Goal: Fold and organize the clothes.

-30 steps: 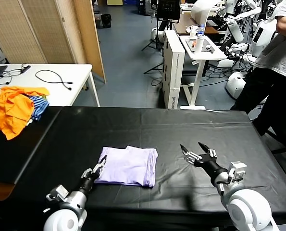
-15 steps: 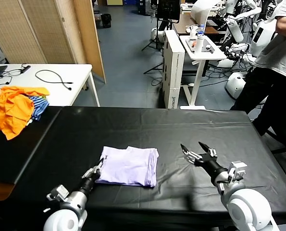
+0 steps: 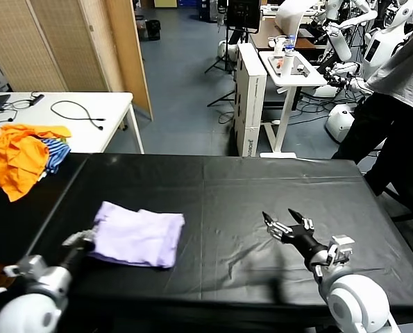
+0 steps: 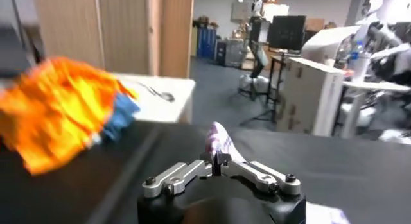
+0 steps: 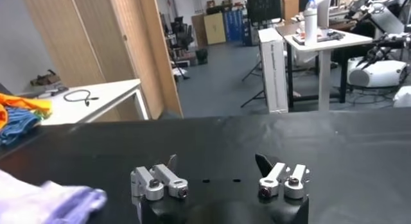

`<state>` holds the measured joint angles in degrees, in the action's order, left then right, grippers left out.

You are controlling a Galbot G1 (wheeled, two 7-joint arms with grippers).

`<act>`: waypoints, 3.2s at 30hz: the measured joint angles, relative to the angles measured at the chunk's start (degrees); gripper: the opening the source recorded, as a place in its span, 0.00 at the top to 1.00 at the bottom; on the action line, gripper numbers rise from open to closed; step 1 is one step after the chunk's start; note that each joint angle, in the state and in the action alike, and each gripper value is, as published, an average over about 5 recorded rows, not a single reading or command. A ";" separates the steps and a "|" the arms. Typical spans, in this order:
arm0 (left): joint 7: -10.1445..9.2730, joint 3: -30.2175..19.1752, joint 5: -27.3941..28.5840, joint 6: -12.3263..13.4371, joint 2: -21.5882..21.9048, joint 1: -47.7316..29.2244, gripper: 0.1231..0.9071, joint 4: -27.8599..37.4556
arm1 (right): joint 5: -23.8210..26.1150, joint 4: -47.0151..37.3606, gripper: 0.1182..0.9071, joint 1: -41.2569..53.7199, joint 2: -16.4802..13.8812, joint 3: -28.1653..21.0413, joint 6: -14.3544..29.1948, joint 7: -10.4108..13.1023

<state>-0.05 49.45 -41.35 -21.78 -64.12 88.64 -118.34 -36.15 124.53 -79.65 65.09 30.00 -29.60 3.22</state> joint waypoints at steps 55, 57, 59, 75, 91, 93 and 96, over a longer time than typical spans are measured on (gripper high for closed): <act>-2.77 -24.58 12.33 1.41 -8.58 -4.66 0.00 -6.94 | -16.14 -5.98 0.00 6.68 2.32 -19.78 -6.99 5.38; -2.77 -24.23 13.38 1.61 -8.67 -4.28 0.00 -6.89 | -15.93 -7.19 0.00 7.52 3.08 -21.47 -6.78 5.40; -2.78 -23.88 14.19 1.81 -8.83 -3.95 0.00 -6.86 | -15.72 -8.28 0.00 8.12 3.67 -22.55 -6.52 5.41; -3.05 -20.65 15.14 2.67 -9.76 -1.92 0.00 -7.26 | -13.07 -8.76 0.70 6.79 3.22 -20.20 -7.12 5.54; -3.01 -20.73 15.95 3.32 -11.25 -2.33 0.00 -5.73 | -9.17 -7.24 0.95 5.09 -3.77 -6.37 -12.59 1.08; -3.01 -20.79 15.99 3.46 -11.50 -2.35 0.00 -5.52 | -8.18 -6.74 0.87 4.75 -4.44 -5.46 -12.63 -0.20; -3.01 -20.72 16.03 3.62 -11.63 -2.16 0.00 -5.30 | -5.87 -5.77 0.68 3.94 -5.43 -4.41 -12.21 -1.64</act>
<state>-3.07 28.72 -25.32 -18.17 -75.75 86.49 -123.64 -42.03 118.77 -75.71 59.66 25.59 -41.81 1.58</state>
